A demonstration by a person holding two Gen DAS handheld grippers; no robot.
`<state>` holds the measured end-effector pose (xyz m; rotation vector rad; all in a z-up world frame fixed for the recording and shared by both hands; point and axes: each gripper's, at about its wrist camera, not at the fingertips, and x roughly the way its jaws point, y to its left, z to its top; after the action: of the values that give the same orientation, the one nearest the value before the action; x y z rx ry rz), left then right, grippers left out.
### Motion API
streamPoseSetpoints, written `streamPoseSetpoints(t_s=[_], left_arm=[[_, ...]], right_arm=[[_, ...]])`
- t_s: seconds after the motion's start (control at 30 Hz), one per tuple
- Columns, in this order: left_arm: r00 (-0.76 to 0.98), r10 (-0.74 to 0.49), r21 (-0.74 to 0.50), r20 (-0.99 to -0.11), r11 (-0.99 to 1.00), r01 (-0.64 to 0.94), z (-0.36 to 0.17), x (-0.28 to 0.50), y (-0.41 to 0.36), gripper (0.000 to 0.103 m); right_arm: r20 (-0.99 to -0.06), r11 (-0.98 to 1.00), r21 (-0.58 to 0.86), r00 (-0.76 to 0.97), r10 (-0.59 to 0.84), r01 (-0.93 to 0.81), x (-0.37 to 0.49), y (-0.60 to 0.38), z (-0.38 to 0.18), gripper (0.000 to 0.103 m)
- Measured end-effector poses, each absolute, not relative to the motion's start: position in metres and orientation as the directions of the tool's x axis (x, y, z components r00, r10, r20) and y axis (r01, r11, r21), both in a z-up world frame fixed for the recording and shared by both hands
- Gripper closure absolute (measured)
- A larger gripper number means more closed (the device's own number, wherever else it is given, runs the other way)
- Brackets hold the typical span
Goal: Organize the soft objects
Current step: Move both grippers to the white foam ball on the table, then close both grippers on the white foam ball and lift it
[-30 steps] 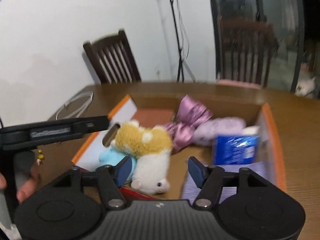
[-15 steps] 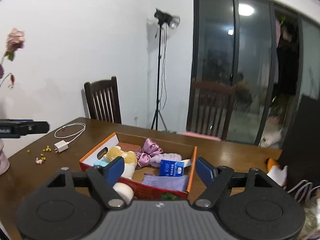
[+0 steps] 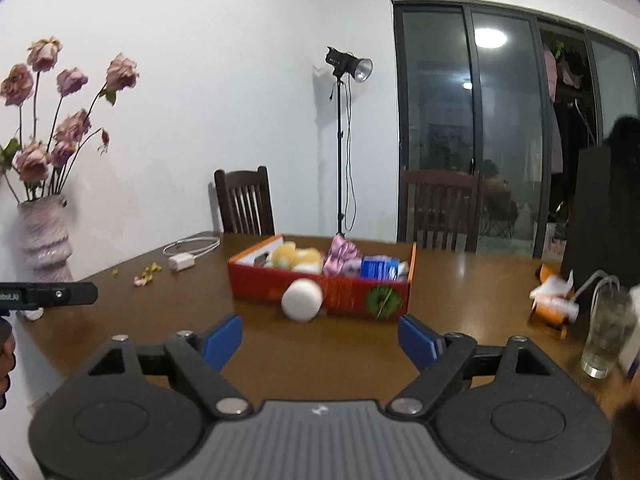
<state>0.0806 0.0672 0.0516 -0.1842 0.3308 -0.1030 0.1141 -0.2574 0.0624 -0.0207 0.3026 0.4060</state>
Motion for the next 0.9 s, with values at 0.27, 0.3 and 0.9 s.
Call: streamPoseSetpoints(t_s=[0.27, 0.3, 0.9], left_arm=[[0.895, -0.316, -0.354, -0.314, 0.914, 0.199, 0.040, 0.163, 0.069, 0.019], [0.871, -0.373, -0.394, -0.320, 0.888, 0.236, 0.036, 0.183, 0.069, 0.024], [0.690, -0.577, -0.703, -0.437, 0.698, 0.139, -0.044, 0.372, 0.076, 0.073]], right_arm=[[-0.347, 0.884, 0.160, 0.813, 0.467, -0.439, 0.182, -0.238, 0.044, 0.033], [-0.360, 0.876, 0.186, 0.798, 0.482, -0.445, 0.200, -0.234, 0.040, 0.040], [-0.427, 0.733, 0.579, 0.634, 0.645, -0.356, 0.414, -0.188, -0.042, 0.072]])
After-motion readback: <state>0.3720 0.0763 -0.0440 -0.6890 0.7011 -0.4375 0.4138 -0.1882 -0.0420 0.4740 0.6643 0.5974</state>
